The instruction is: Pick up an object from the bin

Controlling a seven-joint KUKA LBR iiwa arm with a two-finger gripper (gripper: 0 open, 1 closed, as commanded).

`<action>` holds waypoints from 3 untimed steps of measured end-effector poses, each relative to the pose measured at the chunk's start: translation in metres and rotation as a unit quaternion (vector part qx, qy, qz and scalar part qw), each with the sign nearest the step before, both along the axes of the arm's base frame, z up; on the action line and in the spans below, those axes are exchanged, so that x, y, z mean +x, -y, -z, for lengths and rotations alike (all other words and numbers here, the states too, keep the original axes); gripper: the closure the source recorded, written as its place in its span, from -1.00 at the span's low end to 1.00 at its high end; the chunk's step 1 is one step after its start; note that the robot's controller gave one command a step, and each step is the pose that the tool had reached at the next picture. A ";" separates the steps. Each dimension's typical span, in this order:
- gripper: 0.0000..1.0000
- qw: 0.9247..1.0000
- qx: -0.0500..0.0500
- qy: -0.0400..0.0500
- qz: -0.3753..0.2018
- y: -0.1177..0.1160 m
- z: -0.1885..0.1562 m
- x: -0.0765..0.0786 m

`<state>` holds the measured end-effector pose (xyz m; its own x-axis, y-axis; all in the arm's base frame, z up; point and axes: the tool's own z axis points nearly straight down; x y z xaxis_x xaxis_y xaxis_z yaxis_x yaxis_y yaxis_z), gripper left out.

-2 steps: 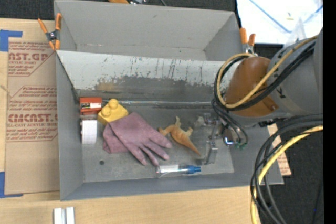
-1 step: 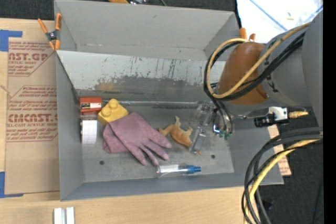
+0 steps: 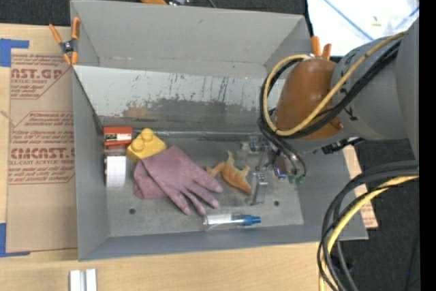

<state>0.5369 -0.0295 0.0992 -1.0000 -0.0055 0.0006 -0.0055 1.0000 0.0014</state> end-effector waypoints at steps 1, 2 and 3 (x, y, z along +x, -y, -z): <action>-1.00 0.973 -0.002 0.005 0.229 -0.007 0.030 -0.011; 1.00 0.997 0.000 0.003 0.077 0.011 0.029 -0.010; 1.00 0.997 0.000 0.003 0.077 0.011 0.029 -0.009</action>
Offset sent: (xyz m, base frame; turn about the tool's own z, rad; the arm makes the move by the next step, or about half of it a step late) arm -0.0107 -0.0118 -0.0292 0.1552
